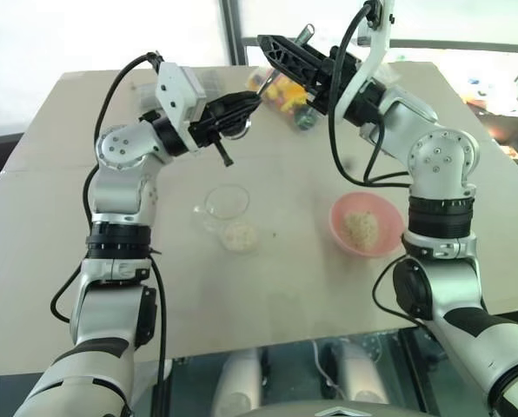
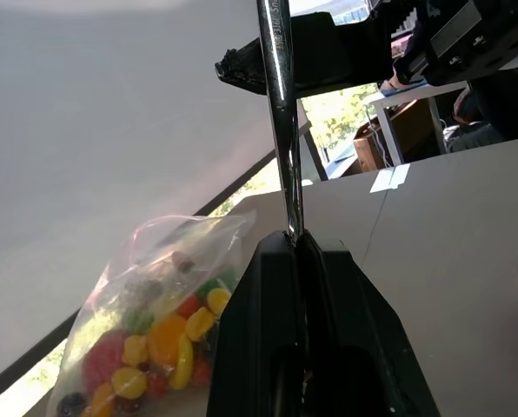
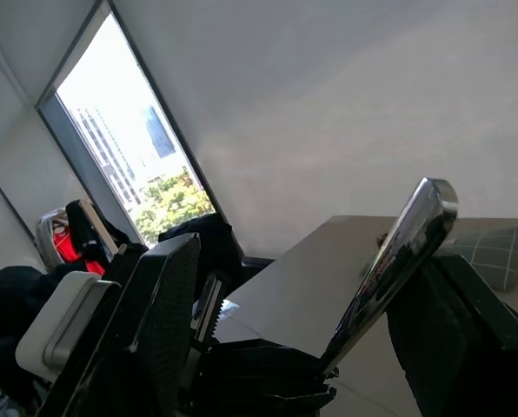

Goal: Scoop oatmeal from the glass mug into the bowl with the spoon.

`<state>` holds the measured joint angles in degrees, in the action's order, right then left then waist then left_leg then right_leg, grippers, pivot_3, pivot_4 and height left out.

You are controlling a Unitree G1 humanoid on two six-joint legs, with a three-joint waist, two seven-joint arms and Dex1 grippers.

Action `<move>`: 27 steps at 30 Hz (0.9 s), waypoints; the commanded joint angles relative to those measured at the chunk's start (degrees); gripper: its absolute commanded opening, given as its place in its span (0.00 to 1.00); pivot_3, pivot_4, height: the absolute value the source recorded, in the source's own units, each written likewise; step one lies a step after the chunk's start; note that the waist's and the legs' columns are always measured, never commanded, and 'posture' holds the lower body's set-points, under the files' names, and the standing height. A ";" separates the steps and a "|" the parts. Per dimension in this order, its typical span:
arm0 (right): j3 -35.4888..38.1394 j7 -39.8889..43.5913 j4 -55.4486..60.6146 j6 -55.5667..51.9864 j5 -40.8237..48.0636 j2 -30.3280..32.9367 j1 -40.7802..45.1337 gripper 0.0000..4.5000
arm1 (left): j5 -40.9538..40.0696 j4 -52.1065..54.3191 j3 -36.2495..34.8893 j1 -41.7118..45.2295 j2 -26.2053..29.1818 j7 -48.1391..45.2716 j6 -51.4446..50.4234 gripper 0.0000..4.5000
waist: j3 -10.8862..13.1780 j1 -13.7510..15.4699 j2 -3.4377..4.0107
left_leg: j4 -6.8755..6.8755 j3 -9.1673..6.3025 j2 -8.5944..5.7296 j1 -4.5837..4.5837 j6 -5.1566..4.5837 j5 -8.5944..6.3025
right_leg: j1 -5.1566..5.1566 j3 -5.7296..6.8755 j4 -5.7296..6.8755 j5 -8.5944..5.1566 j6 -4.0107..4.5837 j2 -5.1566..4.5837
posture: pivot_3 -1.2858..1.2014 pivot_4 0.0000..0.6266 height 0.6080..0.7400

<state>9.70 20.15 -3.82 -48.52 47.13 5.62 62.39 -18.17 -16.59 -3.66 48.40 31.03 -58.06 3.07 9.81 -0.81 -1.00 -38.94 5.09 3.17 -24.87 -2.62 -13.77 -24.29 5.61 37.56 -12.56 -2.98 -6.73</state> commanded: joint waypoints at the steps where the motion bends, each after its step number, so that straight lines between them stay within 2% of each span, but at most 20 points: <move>1: 1.03 0.54 1.06 1.04 0.92 0.14 1.95 0.46 | -0.53 2.29 0.17 -0.26 0.15 -0.86 0.20 0.00 | 0.00 -0.02 0.00 | 0.00 0.00 0.00 0.00 0.00 0.00 | 0.00 0.00 0.00 0.00 0.00 0.00 | 0.52 0.24 0.83; 5: 0.97 0.53 1.21 1.21 0.32 0.63 1.34 0.04 | -0.62 2.28 0.15 -0.35 0.29 -1.34 -0.17 0.00 | 0.00 -0.03 0.00 | 0.00 -0.01 0.01 0.00 0.00 0.00 | -0.01 0.00 0.02 0.00 0.00 0.01 | 0.52 0.24 0.83; 6: 0.94 0.60 1.34 1.27 0.17 0.73 1.14 0.01 | -0.72 2.30 0.16 -0.35 0.38 -1.51 -0.43 0.00 | 0.00 0.02 0.00 | 0.00 -0.01 0.01 0.00 0.00 0.00 | -0.01 0.00 0.02 0.00 0.00 0.01 | 0.52 0.24 0.83; 12: 0.78 0.71 2.68 1.26 -0.14 1.21 -0.30 0.01 | -0.27 1.60 -0.18 -0.04 0.61 -0.59 -1.92 0.00 | 0.02 -0.05 0.02 | 0.00 0.00 0.01 0.01 0.00 0.00 | -0.02 -0.01 0.03 0.00 0.00 0.01 | 0.52 0.24 0.83; 16: 2.26 -2.16 3.69 0.23 0.70 0.86 -1.16 0.01 | -0.08 1.14 -0.80 0.07 0.19 0.56 -1.58 0.00 | 0.02 -0.04 0.03 | 0.00 0.01 0.01 0.00 0.00 0.00 | -0.02 -0.02 0.02 0.00 0.00 0.01 | 0.52 0.24 0.83; 17: 2.88 -2.94 3.88 0.07 1.06 0.78 -1.22 0.00 | -0.15 1.26 -0.85 0.04 0.15 0.79 -1.82 0.11 | 0.02 -0.04 0.03 | 0.00 0.00 0.01 0.00 0.00 0.00 | -0.02 -0.01 0.02 0.00 0.00 0.01 | 0.52 0.24 0.83; 20: 7.11 -7.66 4.07 -0.06 3.67 0.64 -0.62 0.00 | 0.59 2.12 -0.98 -0.60 0.79 2.05 -1.74 0.29 | 0.02 0.04 0.02 | 0.00 0.00 0.01 0.00 0.00 0.00 | -0.02 -0.01 0.03 0.00 0.00 0.01 | 0.52 0.24 0.83; 21: 8.31 -9.06 4.35 -0.32 4.59 0.91 -0.68 0.00 | 0.44 2.44 -1.37 -0.91 1.02 2.75 -2.01 0.42 | 0.02 0.04 0.02 | 0.00 -0.01 0.01 0.00 0.00 0.00 | -0.02 -0.01 0.03 0.00 0.00 0.01 | 0.52 0.24 0.83; 27: 14.02 -15.94 7.32 -1.72 7.31 4.57 -5.29 0.00 | -4.44 6.56 -7.68 -5.55 3.55 7.13 -7.96 0.42 | 0.02 -0.09 0.03 | 0.02 0.01 0.03 0.00 0.00 0.00 | -0.02 -0.02 -0.01 0.00 0.00 0.00 | 0.52 0.24 0.83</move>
<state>21.57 5.88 0.67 -50.30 52.77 9.30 57.14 -20.26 -13.53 -8.29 43.12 33.44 -52.27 -3.11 9.83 -0.89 -0.97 -38.92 5.09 3.20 -24.87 -2.61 -13.77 -24.31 5.58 37.54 -12.56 -2.98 -6.73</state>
